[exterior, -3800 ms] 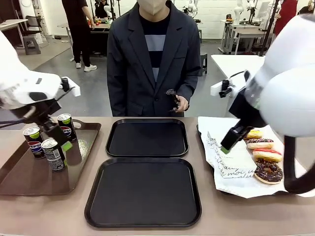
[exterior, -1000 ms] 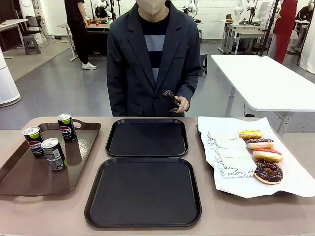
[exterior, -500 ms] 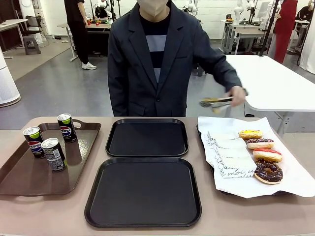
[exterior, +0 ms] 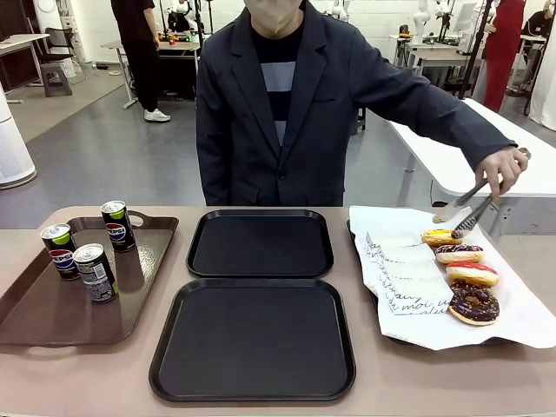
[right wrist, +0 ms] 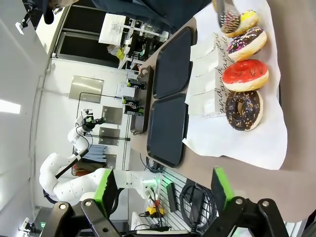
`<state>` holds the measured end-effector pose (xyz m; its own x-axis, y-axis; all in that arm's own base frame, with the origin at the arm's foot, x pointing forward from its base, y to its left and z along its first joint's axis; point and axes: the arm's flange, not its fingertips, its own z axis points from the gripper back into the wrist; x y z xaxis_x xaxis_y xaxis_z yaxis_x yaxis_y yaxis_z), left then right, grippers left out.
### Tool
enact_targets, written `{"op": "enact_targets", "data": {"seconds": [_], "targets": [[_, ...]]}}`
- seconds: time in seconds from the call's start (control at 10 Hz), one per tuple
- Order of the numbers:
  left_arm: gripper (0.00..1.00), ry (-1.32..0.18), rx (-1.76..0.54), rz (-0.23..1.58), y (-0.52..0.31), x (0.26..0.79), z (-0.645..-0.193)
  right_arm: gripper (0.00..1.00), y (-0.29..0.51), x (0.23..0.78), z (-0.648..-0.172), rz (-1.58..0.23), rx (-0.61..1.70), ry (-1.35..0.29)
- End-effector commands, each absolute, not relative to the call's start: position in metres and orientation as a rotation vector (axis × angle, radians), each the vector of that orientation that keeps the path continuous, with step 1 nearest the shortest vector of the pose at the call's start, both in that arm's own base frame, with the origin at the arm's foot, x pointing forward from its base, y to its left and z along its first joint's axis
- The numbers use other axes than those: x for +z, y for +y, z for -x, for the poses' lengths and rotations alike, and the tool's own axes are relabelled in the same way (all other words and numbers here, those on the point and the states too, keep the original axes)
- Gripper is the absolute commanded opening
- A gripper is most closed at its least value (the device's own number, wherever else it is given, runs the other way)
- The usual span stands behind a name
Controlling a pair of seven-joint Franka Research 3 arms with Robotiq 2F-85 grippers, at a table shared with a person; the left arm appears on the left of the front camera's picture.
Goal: Set up donuts and drinks on trays.
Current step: Pick up one Pepsi coke and place it on the Flat Tray.
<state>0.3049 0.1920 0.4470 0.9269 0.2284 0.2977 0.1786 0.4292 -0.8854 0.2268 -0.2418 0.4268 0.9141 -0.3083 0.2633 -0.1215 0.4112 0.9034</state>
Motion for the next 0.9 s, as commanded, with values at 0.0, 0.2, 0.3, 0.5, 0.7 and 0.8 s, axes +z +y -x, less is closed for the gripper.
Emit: {"op": "enact_targets", "data": {"seconds": [0.0,0.2,0.3,0.5,0.7,0.8], "targets": [[1.00,-0.412,0.037,1.152,0.1944,0.4473,-0.3033,1.00,-0.2440,0.4276,-0.2276,-1.164,-0.107,-0.443],[1.00,-0.412,0.037,1.152,0.1944,0.4473,-0.3033,1.00,-0.2440,0.4276,-0.2276,-1.164,-0.107,-0.443],[1.00,-0.412,0.037,1.152,0.1944,0.4473,-0.3033,1.00,-0.2440,0.4276,-0.2276,-1.164,-0.107,-0.443],[1.00,-0.412,0.037,1.152,0.1944,0.4473,-0.3033,1.00,-0.2440,0.4276,-0.2276,-1.164,-0.107,-0.443],[1.00,-0.412,0.037,1.152,0.1944,0.4473,-0.3033,1.00,-0.2440,0.4276,-0.2276,-1.164,-0.107,-0.443],[1.00,-0.412,0.037,1.152,0.1944,0.4473,-0.3033,1.00,-0.2440,0.4276,-0.2276,-1.164,-0.107,-0.443]]}}
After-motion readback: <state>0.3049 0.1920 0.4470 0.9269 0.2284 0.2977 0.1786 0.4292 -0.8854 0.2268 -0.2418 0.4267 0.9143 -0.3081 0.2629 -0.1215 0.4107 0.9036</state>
